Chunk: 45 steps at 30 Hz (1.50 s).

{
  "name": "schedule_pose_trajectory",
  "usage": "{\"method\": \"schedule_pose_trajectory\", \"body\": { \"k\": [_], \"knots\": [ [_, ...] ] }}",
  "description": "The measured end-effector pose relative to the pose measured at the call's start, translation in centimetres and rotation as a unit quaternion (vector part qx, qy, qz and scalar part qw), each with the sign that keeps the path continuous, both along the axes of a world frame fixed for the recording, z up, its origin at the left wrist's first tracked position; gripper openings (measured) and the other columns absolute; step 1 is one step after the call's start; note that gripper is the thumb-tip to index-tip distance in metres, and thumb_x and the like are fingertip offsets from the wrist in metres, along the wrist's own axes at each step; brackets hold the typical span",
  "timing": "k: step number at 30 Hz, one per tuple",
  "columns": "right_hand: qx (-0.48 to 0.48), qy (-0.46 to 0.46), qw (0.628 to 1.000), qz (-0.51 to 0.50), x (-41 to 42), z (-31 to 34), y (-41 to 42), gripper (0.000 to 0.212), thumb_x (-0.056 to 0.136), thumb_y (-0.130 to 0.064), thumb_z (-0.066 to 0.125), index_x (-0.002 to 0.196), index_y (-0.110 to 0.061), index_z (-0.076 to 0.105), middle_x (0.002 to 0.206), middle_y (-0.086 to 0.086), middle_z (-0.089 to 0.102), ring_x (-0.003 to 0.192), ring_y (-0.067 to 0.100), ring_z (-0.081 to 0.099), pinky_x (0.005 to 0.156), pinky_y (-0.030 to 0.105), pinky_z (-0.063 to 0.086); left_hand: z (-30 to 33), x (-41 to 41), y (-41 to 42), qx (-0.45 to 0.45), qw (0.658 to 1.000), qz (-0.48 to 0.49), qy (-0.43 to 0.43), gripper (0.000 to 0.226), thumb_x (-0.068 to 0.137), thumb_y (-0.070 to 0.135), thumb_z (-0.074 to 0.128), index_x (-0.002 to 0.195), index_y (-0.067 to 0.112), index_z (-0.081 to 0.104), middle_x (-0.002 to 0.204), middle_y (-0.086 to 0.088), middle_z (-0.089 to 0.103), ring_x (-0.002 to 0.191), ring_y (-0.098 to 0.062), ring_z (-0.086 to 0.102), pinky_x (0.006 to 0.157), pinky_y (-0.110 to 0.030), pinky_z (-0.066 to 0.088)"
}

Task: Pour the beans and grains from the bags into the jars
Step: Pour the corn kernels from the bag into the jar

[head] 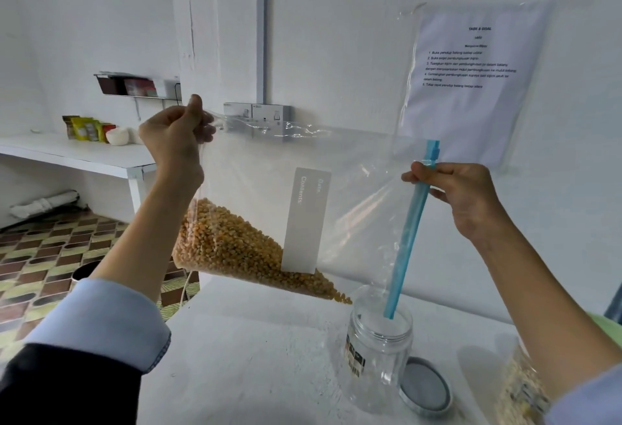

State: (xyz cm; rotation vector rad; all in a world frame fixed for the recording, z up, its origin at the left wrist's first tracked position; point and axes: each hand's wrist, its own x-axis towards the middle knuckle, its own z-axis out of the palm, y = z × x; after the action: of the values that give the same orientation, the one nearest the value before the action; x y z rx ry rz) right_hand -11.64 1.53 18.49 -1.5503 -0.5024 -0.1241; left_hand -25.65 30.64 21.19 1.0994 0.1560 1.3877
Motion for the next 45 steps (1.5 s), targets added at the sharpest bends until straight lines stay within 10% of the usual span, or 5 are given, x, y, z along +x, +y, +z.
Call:
{"method": "schedule_pose_trajectory", "body": {
  "k": [8, 12, 45],
  "knots": [
    [0.064, -0.015, 0.997, -0.04, 0.1, -0.7, 0.6, 0.014, 0.082, -0.026, 0.071, 0.084, -0.012, 0.073, 0.088, -0.003, 0.07, 0.085, 0.007, 0.06, 0.083, 0.009, 0.042, 0.1, -0.1, 0.2, 0.038, 0.999, 0.0, -0.007, 0.026, 0.089, 0.011, 0.065, 0.063, 0.005, 0.063, 0.048, 0.005, 0.061, 0.043, -0.012, 0.052, 0.05, -0.023, 0.046],
    [0.059, -0.004, 0.998, -0.03, -0.2, -0.8, 0.4, 0.01, 0.081, -0.027, 0.071, 0.078, -0.018, 0.072, 0.093, 0.001, 0.071, 0.089, 0.01, 0.06, 0.098, 0.029, 0.042, 0.2, 0.0, 0.2, 0.042, 0.999, -0.003, -0.016, 0.027, 0.089, 0.011, 0.066, 0.063, 0.005, 0.064, 0.049, 0.004, 0.061, 0.044, -0.014, 0.052, 0.05, -0.024, 0.046],
    [0.103, 0.019, 0.994, -0.01, -0.9, -1.2, -0.9, 0.01, 0.083, -0.026, 0.068, 0.079, -0.019, 0.073, 0.091, -0.002, 0.074, 0.105, 0.018, 0.063, 0.111, 0.042, 0.037, 2.3, 0.1, -1.7, 0.051, 0.997, -0.019, -0.06, 0.029, 0.087, 0.007, 0.065, 0.059, 0.004, 0.062, 0.048, 0.001, 0.059, 0.043, -0.016, 0.05, 0.049, -0.026, 0.044]
  ]
}}
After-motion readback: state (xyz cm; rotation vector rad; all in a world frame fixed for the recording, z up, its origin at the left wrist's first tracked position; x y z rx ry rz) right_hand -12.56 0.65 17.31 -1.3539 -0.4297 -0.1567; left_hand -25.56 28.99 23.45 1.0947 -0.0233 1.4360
